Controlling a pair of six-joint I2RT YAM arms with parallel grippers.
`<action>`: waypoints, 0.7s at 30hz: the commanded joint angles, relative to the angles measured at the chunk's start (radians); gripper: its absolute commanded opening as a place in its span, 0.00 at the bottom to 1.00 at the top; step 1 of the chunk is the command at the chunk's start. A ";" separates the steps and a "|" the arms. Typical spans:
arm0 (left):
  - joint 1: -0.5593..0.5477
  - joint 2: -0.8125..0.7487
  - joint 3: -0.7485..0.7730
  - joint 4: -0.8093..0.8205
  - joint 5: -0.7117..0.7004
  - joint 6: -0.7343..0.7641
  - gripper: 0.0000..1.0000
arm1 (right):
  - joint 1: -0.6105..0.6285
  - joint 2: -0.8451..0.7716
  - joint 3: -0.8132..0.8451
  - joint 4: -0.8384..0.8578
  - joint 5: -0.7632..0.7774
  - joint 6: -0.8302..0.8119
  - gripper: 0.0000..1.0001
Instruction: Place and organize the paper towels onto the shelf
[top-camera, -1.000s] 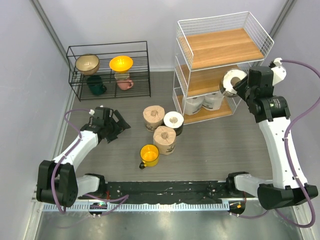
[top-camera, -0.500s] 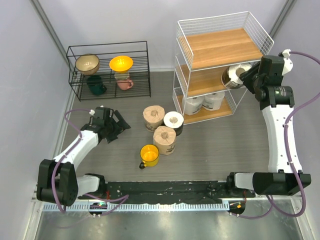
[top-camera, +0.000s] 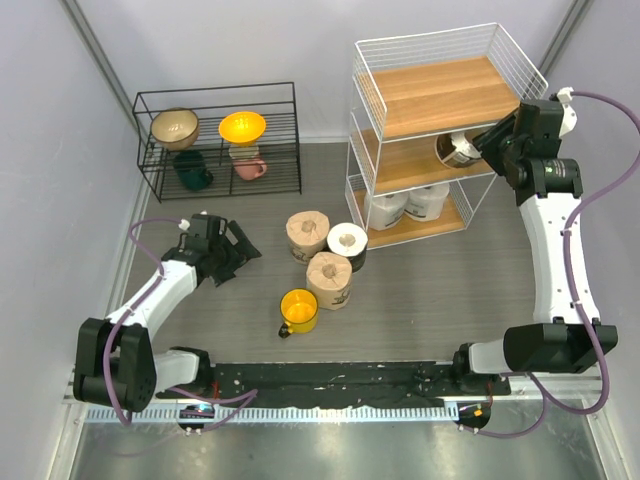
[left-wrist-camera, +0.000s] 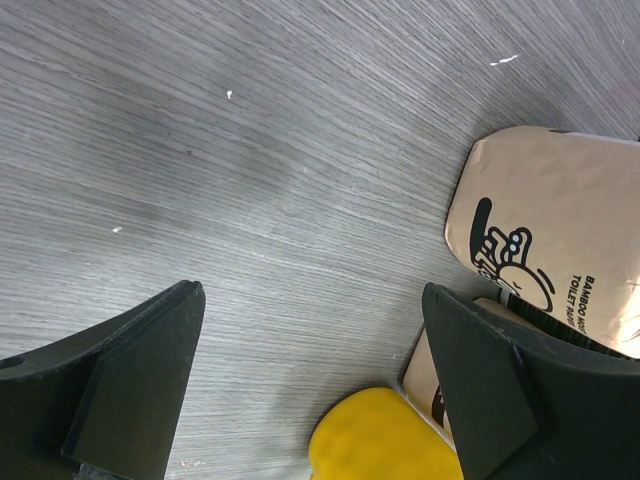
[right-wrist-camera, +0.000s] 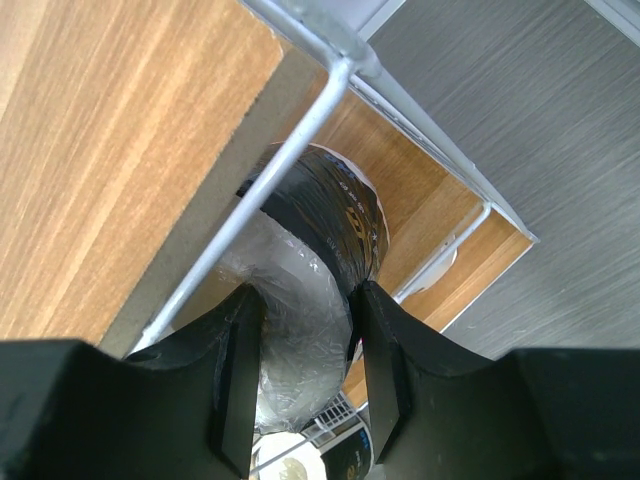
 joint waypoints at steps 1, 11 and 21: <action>-0.004 -0.012 0.016 0.013 0.002 0.016 0.95 | -0.008 -0.002 0.034 0.113 -0.028 0.007 0.36; -0.006 -0.007 0.013 0.012 0.002 0.018 0.96 | -0.008 0.001 -0.009 0.176 -0.073 0.011 0.38; -0.006 0.001 0.013 0.015 0.012 0.019 0.96 | -0.009 -0.019 -0.095 0.242 -0.129 0.025 0.50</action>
